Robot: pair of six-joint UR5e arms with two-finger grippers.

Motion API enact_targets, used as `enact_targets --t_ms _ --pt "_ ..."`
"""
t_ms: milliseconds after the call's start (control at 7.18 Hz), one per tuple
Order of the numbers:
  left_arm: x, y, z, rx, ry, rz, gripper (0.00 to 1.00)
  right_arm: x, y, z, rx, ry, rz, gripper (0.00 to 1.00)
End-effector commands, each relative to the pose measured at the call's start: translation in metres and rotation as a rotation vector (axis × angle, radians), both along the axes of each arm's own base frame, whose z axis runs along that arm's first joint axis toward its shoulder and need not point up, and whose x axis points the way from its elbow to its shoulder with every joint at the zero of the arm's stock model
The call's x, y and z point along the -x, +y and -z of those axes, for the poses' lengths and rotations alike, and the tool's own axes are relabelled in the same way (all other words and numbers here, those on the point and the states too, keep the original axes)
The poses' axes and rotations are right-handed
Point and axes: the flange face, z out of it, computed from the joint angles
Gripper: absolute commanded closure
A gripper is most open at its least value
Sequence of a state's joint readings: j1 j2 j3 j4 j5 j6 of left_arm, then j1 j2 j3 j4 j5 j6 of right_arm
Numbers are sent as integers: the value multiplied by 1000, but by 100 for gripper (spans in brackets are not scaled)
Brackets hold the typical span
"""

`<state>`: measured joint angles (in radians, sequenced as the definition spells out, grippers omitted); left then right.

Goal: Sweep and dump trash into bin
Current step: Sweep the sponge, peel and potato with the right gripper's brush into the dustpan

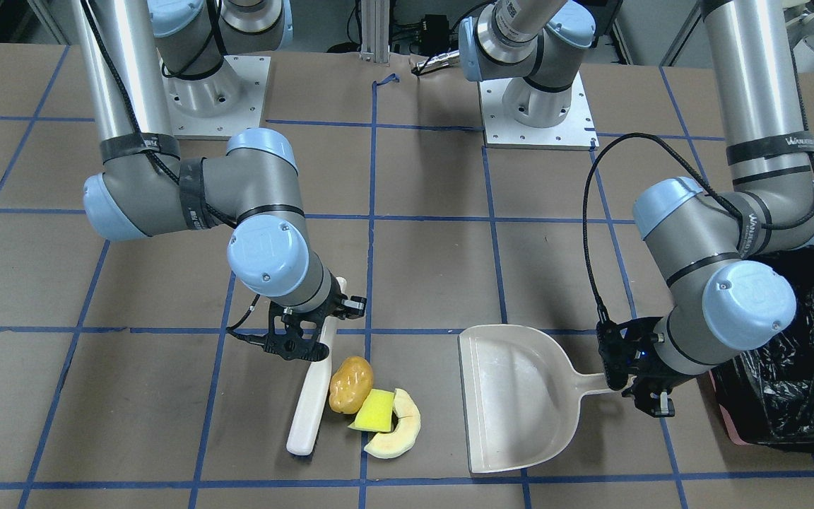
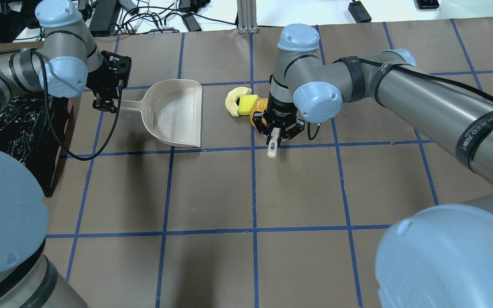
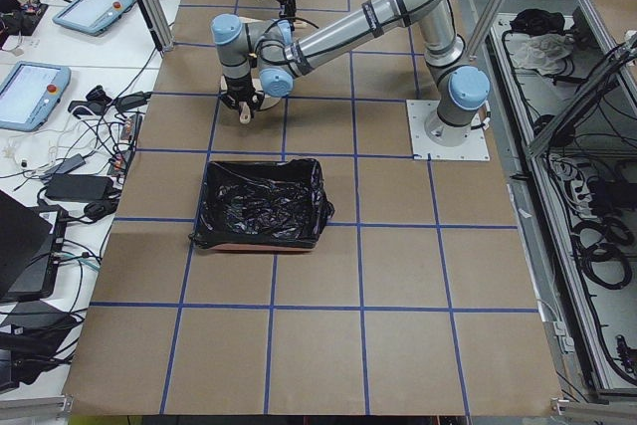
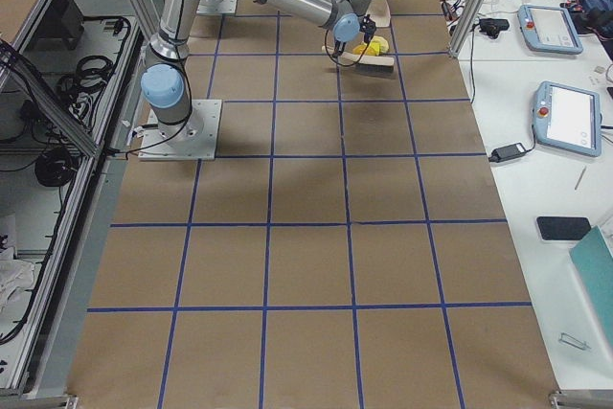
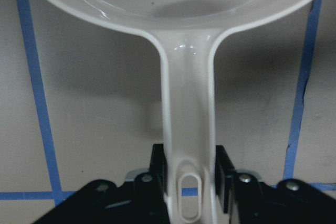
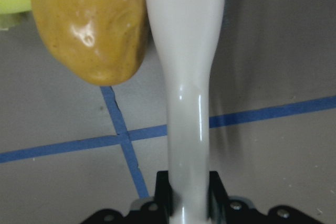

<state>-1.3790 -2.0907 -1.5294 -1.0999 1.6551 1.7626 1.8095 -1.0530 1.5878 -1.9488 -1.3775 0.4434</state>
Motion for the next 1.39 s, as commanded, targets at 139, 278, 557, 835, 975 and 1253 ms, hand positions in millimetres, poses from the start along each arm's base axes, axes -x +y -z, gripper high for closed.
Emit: enact_targets --t_ms 139,278,557,835,975,1253 --pt "0 0 0 0 0 0 77 -57 -18 4 32 -32 61 100" --pt "0 0 0 0 0 0 77 -77 -22 6 38 -42 57 100" --pt "0 0 1 -2 0 0 77 -112 -16 8 44 -86 72 100" --pt "0 0 1 -2 -1 -1 77 -138 -9 9 53 -121 74 100" --pt "1 0 1 -3 -1 2 77 -149 -8 8 52 -143 68 100" --pt "6 0 0 0 -2 8 77 -175 2 10 47 -179 76 100"
